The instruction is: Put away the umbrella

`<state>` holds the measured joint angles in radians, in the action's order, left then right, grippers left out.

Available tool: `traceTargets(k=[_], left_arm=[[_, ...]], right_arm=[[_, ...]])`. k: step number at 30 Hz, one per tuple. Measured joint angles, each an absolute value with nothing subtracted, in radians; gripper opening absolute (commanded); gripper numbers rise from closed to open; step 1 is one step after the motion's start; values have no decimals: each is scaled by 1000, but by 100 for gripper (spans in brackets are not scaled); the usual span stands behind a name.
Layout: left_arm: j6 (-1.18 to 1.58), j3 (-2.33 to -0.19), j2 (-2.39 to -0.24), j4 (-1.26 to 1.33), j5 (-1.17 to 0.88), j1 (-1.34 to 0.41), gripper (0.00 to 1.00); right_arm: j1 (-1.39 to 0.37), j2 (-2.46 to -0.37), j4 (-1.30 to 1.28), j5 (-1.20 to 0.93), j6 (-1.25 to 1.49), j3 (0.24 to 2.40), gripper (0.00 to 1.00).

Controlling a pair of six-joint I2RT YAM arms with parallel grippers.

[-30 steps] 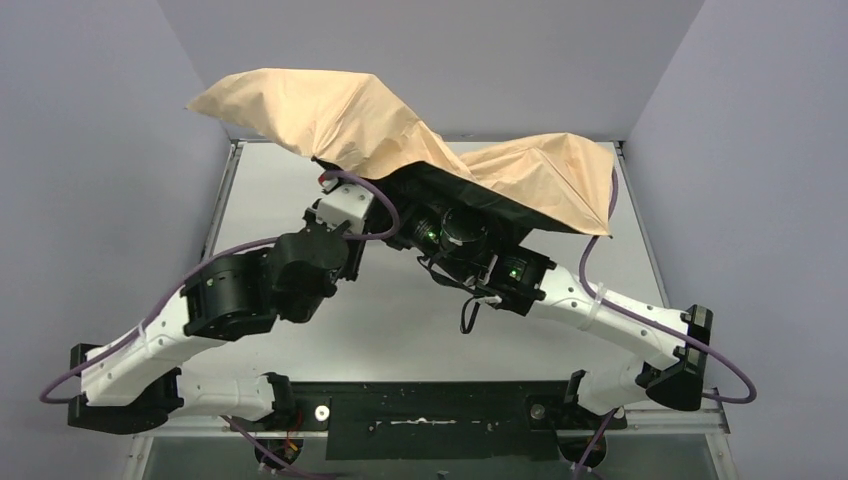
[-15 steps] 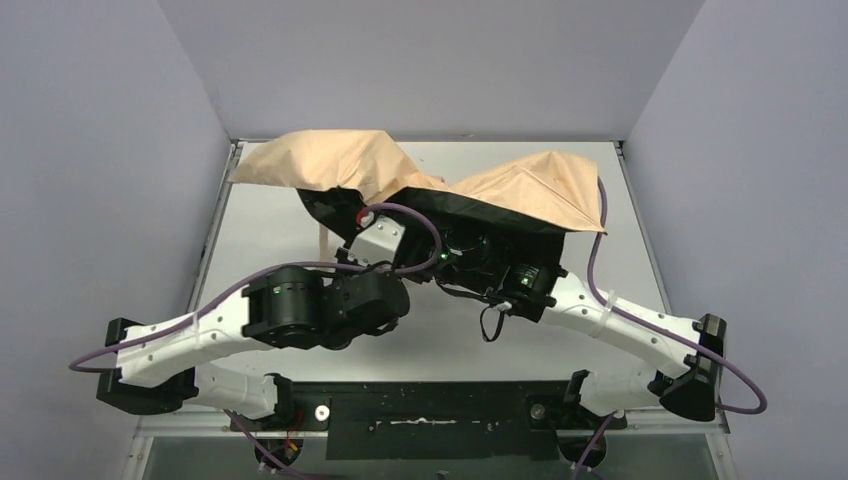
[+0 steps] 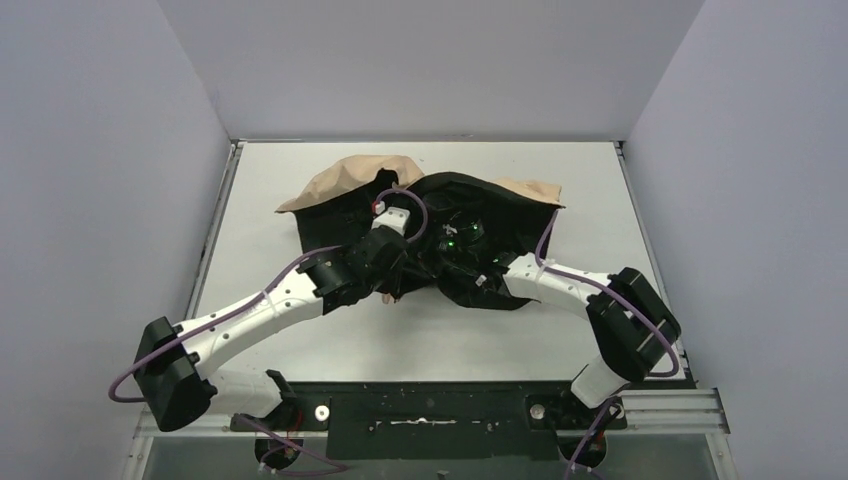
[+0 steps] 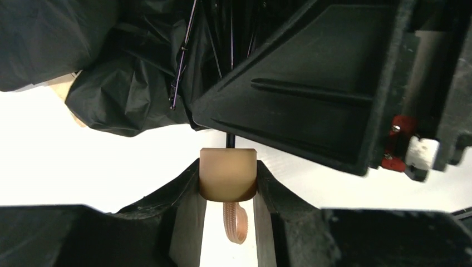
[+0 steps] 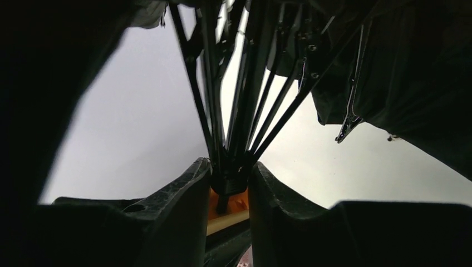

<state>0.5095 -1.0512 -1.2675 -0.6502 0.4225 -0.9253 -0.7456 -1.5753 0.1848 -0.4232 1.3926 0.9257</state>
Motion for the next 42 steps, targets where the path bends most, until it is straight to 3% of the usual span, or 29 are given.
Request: traceTargets(k=[4, 8, 16, 17, 20, 23, 25, 31, 37, 42], left_arm=[[451, -1042, -1320, -578, 387, -855, 0], [413, -1016, -1348, -526, 384, -788, 0], [405, -952, -1398, -443, 366, -763, 0], [406, -942, -1401, -434, 360, -762, 5], [411, -913, -1414, -405, 318, -750, 49], [415, -890, -1412, -380, 276, -740, 87], [425, -865, -1393, -368, 244, -738, 92], [477, -789, -1171, -447, 161, -759, 92], [476, -790, -874, -599, 169, -934, 69], [394, -904, -873, -721, 209, -976, 54]], right_arm=[[-719, -1583, 197, -417, 1355, 912, 47], [-700, -1545, 154, -397, 1319, 838, 67], [-695, -1241, -81, -220, 1204, 723, 69], [-694, -1190, -119, -183, 1179, 722, 69], [-693, -1049, -214, -56, 1109, 718, 69], [-693, -895, -277, 83, 1031, 686, 71], [-692, -813, -316, 148, 968, 672, 76], [-686, -749, -445, 250, 749, 759, 79], [-680, -842, -513, 281, 599, 891, 79], [-667, -993, -597, 300, 505, 1023, 68]])
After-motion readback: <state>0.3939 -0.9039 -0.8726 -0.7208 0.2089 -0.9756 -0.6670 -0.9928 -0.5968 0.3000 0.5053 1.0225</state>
